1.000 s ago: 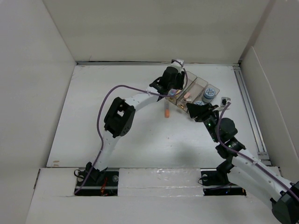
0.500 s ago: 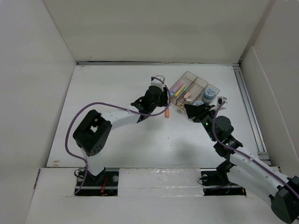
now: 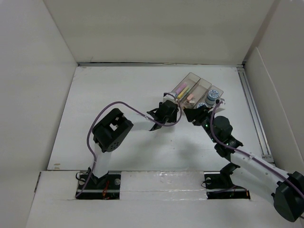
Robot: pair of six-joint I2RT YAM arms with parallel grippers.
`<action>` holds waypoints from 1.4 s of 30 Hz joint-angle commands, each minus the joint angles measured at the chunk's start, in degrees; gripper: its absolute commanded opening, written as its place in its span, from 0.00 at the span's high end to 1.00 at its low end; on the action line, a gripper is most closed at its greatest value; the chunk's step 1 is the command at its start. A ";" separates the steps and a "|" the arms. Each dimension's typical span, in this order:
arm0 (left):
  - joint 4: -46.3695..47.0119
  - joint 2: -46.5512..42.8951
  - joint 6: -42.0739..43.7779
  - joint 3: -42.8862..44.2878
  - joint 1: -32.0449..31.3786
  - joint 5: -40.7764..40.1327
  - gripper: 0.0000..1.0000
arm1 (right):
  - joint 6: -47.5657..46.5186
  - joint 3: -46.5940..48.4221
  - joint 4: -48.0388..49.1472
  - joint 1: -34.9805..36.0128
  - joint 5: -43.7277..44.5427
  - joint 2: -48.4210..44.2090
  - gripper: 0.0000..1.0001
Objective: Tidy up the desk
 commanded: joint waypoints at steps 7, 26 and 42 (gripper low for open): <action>-5.18 5.18 -0.23 6.29 -1.72 -10.86 0.65 | -0.15 2.02 3.39 0.08 -1.54 -0.69 0.47; 0.69 -13.17 3.54 -1.62 -1.56 -10.88 1.00 | -0.06 1.32 2.95 0.08 1.09 -2.37 0.48; -4.47 2.44 13.39 27.28 1.53 10.20 1.00 | 0.20 0.97 1.20 0.08 2.32 -6.14 0.48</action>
